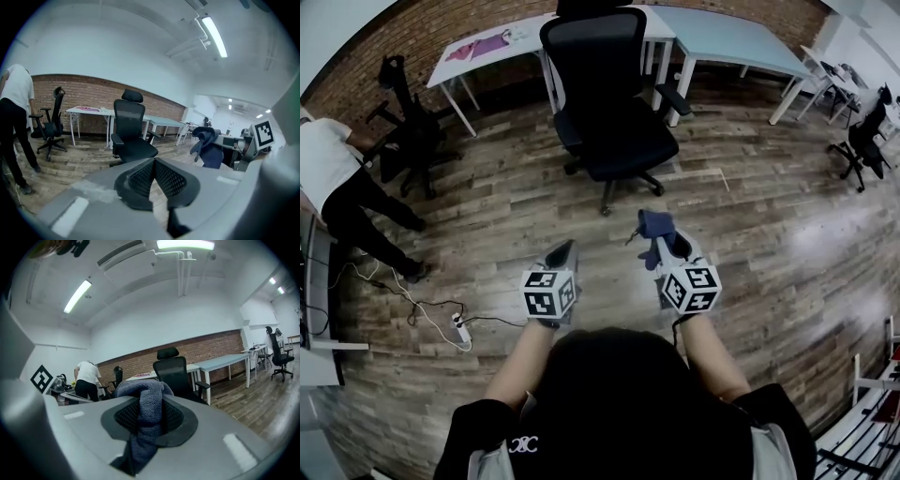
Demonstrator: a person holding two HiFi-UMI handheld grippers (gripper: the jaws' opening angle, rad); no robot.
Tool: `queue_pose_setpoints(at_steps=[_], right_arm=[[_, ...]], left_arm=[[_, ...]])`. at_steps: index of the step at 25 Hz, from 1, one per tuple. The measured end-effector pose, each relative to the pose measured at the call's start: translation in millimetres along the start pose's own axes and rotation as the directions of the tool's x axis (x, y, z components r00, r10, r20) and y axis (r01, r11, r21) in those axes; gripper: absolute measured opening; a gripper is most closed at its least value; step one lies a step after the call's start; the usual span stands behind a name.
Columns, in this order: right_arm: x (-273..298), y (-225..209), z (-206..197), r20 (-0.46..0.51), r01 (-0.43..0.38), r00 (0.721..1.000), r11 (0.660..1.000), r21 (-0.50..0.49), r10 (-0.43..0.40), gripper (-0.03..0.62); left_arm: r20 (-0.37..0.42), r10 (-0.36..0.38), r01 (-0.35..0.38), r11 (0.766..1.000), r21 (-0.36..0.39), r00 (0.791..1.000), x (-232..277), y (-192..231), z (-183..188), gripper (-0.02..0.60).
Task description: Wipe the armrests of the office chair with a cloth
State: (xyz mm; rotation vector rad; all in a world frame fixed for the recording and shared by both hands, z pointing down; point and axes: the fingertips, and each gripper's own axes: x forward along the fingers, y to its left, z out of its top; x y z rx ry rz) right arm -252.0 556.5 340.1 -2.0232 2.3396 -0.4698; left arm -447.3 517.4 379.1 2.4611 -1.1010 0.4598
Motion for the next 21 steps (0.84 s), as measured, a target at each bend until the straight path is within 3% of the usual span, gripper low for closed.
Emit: queue_pose_setpoints(at_steps=[9,13,21], right_arm=[[6.0,20.9,5.2,0.018,-0.022,1.0,1.0,-0.015,0.022,0.086],[0.1,27.4,-5.8,-0.023,-0.024,0.999,1.0,-0.013,0.024,0.086],[24.4,68.5,-4.0,-0.024,-0.047,0.999,0.998,-0.049,0.046,0.086]], left_arm=[[0.001,-0.02,0.02,1.0,-0.017,1.0,-8.0,7.8,-8.1,0.005],[-0.024,-0.023,0.022,0.999,-0.037,0.999,-13.3,7.9,-21.1,0.005],[0.016,0.021,-0.02,0.998,-0.052,1.0,-38.5,59.8,-6.5,0.005]])
